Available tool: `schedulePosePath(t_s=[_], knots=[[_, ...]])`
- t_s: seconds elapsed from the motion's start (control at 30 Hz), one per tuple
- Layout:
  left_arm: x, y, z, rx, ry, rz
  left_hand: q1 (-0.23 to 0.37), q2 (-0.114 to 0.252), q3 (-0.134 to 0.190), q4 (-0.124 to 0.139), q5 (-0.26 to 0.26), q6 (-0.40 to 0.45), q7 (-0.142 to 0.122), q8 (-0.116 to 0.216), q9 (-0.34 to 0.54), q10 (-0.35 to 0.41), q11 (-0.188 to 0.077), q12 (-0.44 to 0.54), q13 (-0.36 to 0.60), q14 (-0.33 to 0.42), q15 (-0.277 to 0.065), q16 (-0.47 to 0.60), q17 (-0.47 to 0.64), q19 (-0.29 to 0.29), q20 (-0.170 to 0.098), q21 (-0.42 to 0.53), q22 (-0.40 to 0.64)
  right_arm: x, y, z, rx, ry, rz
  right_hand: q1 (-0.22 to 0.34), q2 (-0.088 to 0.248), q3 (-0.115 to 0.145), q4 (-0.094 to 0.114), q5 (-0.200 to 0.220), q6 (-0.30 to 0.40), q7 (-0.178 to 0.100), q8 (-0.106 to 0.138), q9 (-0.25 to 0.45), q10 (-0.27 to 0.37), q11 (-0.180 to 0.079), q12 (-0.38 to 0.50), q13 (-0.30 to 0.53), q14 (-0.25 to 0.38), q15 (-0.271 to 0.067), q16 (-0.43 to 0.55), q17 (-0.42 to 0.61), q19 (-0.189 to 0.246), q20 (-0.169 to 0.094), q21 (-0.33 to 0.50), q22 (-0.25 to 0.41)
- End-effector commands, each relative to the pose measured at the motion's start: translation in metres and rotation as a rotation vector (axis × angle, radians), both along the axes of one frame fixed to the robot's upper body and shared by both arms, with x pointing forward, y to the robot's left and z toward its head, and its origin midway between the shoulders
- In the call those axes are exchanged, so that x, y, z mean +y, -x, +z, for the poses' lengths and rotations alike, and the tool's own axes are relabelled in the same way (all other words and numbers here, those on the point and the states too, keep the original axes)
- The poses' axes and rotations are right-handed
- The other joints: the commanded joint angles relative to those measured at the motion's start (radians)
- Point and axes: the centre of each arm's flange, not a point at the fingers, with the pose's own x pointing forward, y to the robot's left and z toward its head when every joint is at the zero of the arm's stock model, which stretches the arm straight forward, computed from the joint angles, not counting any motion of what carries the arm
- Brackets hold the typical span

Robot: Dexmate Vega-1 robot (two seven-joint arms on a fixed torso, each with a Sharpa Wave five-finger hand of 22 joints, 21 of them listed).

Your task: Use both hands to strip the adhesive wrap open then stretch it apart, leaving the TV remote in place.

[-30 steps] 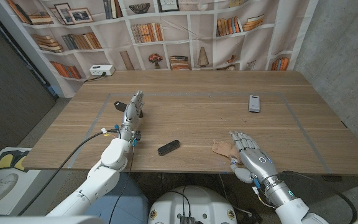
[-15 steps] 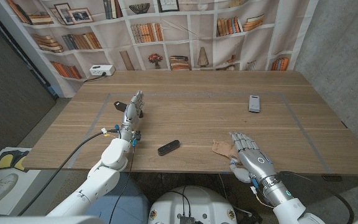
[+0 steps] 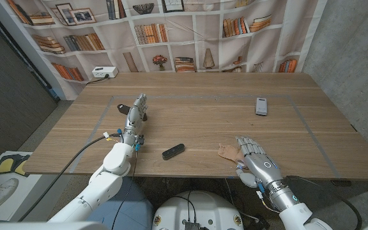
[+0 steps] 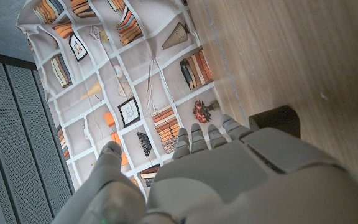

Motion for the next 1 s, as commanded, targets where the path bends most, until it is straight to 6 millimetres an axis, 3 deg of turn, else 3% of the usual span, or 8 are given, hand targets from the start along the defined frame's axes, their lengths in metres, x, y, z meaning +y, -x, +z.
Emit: schedulePosePath(t_s=[0.03,1.0], knots=[[0.0022,0.0015,-0.0015,0.003,0.002,0.002,0.0,0.007,0.01,0.0,0.002,0.0,0.002,-0.003,0.003,0.006,0.001,0.0,0.004,-0.002,0.001,-0.002,0.002,0.009,0.001,0.003,0.003,-0.0051,-0.0026,-0.0002,-0.013,-0.016,-0.026,0.015,0.008,0.015,-0.008,0.012,-0.09,0.05,0.011,0.001,-0.038,-0.014,0.015,0.004,-0.074,-0.014,0.012,0.001,0.019,-0.002,0.009,0.003],[0.0013,-0.0002,-0.0023,0.006,0.006,-0.003,0.0,0.007,0.011,0.0,0.002,0.001,0.002,-0.002,0.003,0.007,0.0,0.0,0.004,-0.001,0.002,-0.002,0.002,0.009,0.002,0.002,0.003,-0.0018,-0.0068,-0.0096,-0.029,0.0,-0.058,0.05,0.015,0.042,-0.021,0.014,-0.09,0.034,0.006,0.0,-0.044,-0.026,0.018,0.004,-0.076,-0.023,0.007,-0.002,0.029,-0.01,0.004,0.002]])
